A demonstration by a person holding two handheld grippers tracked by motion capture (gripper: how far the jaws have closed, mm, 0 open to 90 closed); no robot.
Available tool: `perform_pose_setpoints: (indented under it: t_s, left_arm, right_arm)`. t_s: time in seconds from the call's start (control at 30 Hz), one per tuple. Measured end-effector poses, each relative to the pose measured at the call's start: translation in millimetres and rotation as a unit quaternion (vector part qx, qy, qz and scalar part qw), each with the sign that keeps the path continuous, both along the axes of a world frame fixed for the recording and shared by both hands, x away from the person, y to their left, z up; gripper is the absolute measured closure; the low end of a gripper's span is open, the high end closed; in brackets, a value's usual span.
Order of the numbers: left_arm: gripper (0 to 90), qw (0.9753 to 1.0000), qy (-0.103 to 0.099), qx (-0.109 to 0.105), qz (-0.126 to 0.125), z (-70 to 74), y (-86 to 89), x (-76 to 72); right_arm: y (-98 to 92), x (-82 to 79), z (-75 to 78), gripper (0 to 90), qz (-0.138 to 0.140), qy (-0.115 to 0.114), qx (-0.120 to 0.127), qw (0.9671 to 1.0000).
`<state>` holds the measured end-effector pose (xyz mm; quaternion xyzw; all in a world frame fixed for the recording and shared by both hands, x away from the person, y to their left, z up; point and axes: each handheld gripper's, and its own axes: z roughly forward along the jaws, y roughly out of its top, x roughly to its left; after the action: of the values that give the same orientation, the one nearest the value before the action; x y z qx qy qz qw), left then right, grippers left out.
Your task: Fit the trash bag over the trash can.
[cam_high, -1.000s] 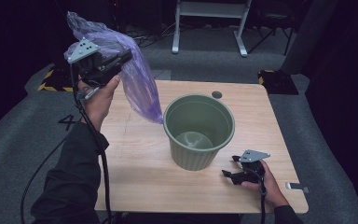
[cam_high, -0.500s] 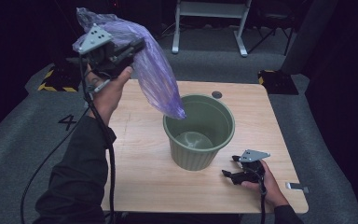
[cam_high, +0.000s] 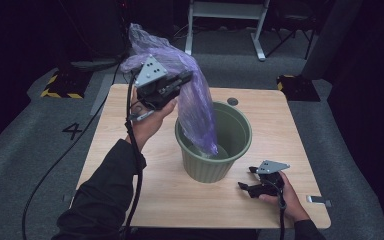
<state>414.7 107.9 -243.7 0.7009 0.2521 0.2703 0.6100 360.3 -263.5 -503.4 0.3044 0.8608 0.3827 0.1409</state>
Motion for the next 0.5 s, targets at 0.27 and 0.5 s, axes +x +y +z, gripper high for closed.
perform_pose_setpoints:
  t_s: [0.27, 0.5]
  left_arm:
    - [88.9, 0.9988, 0.009, 0.038, -0.030, -37.6, -22.6, -8.3]
    - [88.9, 0.9961, 0.022, 0.069, -0.050, -56.6, -31.7, -7.6]
  right_arm:
    - [-1.6, 0.2, 2.8, 21.8, -0.007, -0.005, -0.004, 1.0000]
    - [-8.1, 1.1, 15.0, 21.7, -0.020, -0.018, 0.016, 0.9995]
